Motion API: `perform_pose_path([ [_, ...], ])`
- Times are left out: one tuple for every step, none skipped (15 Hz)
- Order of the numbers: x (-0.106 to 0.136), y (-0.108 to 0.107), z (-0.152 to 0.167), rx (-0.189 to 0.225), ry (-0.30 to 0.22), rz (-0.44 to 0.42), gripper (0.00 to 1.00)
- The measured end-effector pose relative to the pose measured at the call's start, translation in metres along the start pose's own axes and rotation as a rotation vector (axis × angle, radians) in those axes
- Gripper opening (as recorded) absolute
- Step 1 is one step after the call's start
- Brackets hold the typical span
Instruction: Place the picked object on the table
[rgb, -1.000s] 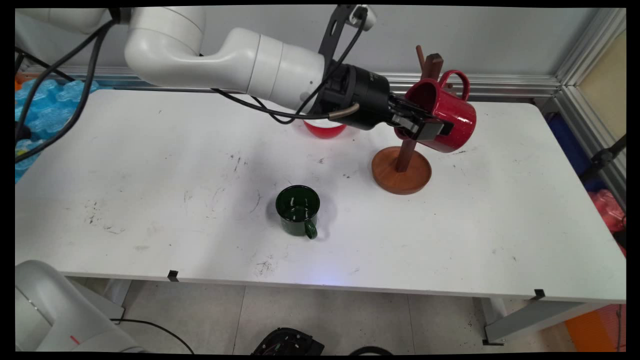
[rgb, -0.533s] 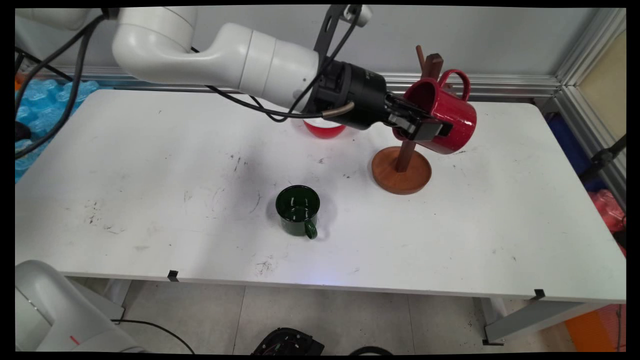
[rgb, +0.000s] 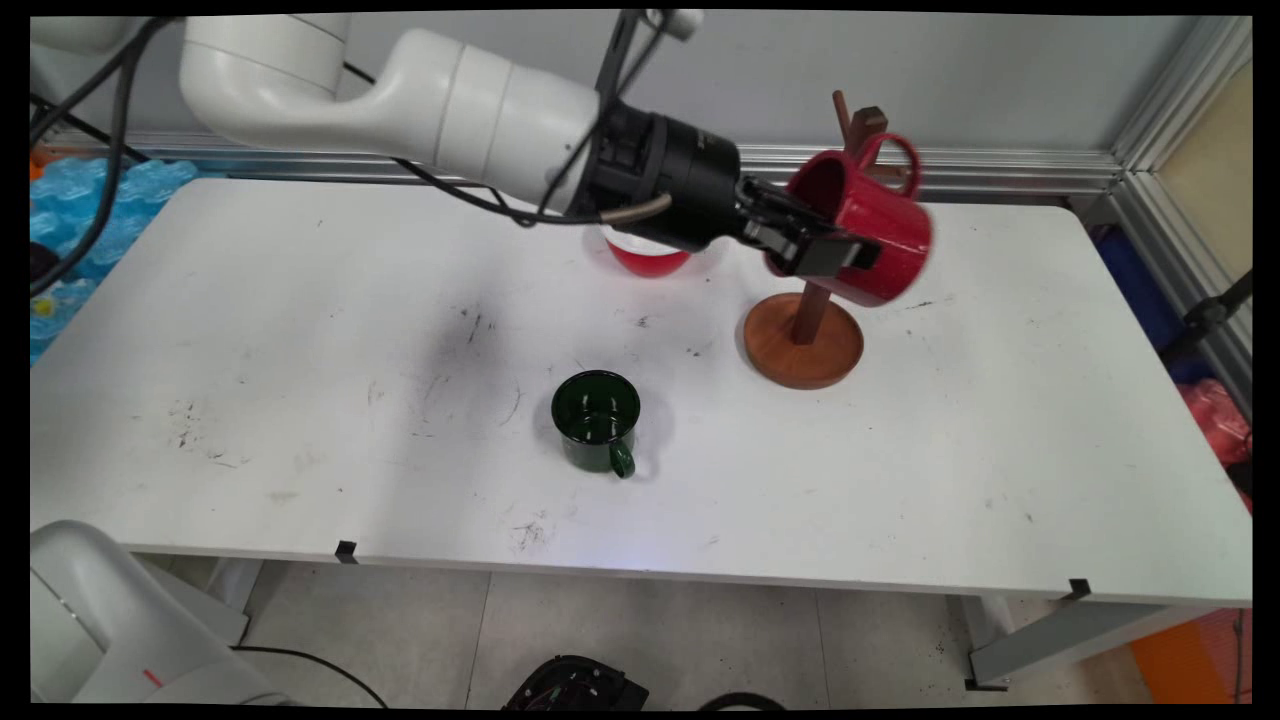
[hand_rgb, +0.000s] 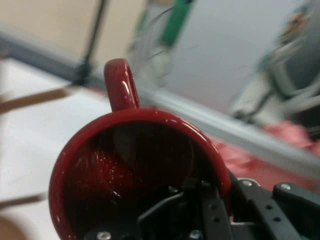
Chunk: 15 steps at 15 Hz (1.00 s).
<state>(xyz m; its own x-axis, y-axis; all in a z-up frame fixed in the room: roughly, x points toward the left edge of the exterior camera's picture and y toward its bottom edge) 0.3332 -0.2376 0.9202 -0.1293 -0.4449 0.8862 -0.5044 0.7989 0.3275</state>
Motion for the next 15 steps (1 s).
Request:
perform_pose_path([
  [0.003,0.005,-0.003,-0.045,0.015,-0.001,0.0],
  [0.007,0.012,-0.007,-0.095,0.029,0.009,0.0],
  [0.011,0.017,-0.011,-0.116,0.036,0.023,0.0],
  [0.014,0.021,-0.015,-0.128,0.038,0.041,0.0],
  [0.015,0.023,-0.016,-0.132,0.038,0.052,0.0],
  [0.016,0.024,-0.018,-0.133,0.034,0.066,0.0],
  [0.017,0.025,-0.018,-0.13,0.024,0.081,0.0],
  [0.017,0.023,-0.018,-0.122,0.013,0.091,0.0],
  [0.016,0.019,-0.019,-0.108,0.003,0.097,0.0],
  [0.014,0.015,-0.02,-0.094,-0.007,0.1,0.0],
  [0.013,0.009,-0.022,-0.078,-0.019,0.104,0.0],
  [0.012,0.005,-0.023,-0.061,-0.031,0.109,0.0],
  [0.011,0.001,-0.025,-0.048,-0.042,0.114,0.0],
  [0.01,-0.004,-0.027,-0.032,-0.057,0.122,0.0],
  [0.008,-0.009,-0.029,-0.016,-0.073,0.13,0.0],
])
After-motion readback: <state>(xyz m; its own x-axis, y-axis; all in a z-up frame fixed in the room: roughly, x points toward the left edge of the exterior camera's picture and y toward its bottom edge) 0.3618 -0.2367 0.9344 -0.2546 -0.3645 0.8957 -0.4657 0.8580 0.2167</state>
